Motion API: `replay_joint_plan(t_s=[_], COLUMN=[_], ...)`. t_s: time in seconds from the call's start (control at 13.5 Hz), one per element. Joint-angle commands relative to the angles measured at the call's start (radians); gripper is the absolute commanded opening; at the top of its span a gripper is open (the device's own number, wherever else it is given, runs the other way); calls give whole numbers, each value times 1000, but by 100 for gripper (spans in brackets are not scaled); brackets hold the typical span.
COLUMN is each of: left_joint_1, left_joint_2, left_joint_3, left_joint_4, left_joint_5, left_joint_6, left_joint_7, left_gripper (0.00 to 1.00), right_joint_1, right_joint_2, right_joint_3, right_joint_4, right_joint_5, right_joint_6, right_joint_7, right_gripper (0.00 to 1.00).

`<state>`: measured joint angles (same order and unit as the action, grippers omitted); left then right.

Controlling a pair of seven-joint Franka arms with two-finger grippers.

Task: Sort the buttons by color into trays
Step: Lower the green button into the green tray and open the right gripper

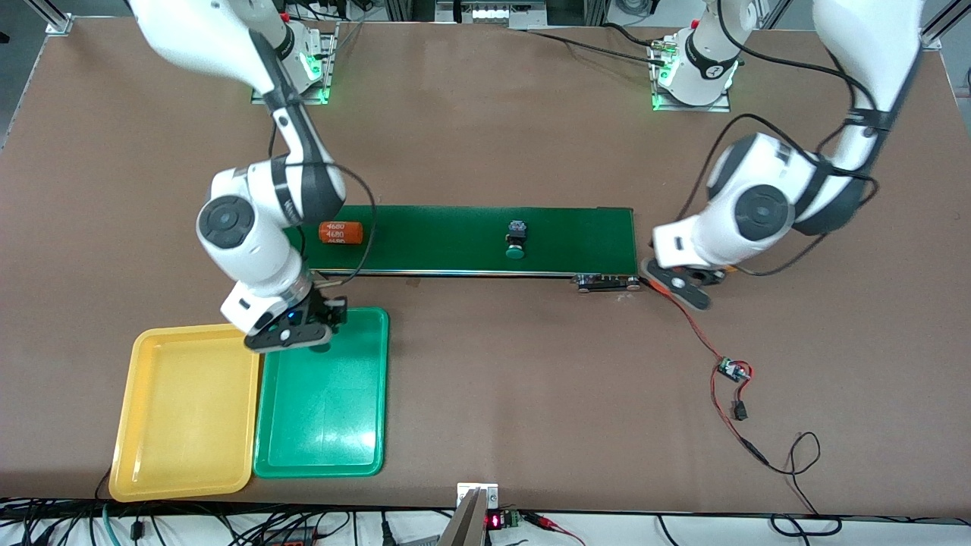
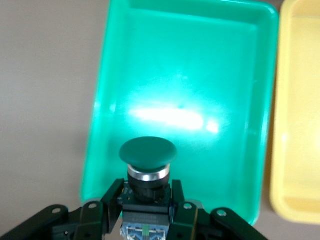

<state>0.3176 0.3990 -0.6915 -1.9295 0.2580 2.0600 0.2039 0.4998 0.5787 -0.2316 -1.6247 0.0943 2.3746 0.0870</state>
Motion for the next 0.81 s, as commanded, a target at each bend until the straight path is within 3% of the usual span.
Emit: replay_joint_plan(t_s=[0.0,0.22,0.44,0.52,0.74], left_joint_1=[-32,-84,-95,-104,-123], left_joint_2=[47,78,95,93,103], left_joint_3=[-71,-91,-91,-91,-91], left_joint_4=[-8,-31,-40,-46,-75], left_joint_5=[-19,-17,-13,-13,-3], left_joint_6=[17,80,190,193,227], left_joint_7=[75,162,366,424,505], left_gripper=[10,10,11,11,13], right_joint_1=[-15,-50,-70,-73,-72], right_joint_2=[116,185,230,231,245], right_joint_3=[-41,-49,-51,-51,-49], right_joint_4=[106,115,114,109,105], right_joint_5=[-39,-50,-44,-44,-41], right_joint_6=[9,102,165,176,180], right_joint_7=[-52,-44,-33,-33,-32], right_gripper=[12,14,16,20,47])
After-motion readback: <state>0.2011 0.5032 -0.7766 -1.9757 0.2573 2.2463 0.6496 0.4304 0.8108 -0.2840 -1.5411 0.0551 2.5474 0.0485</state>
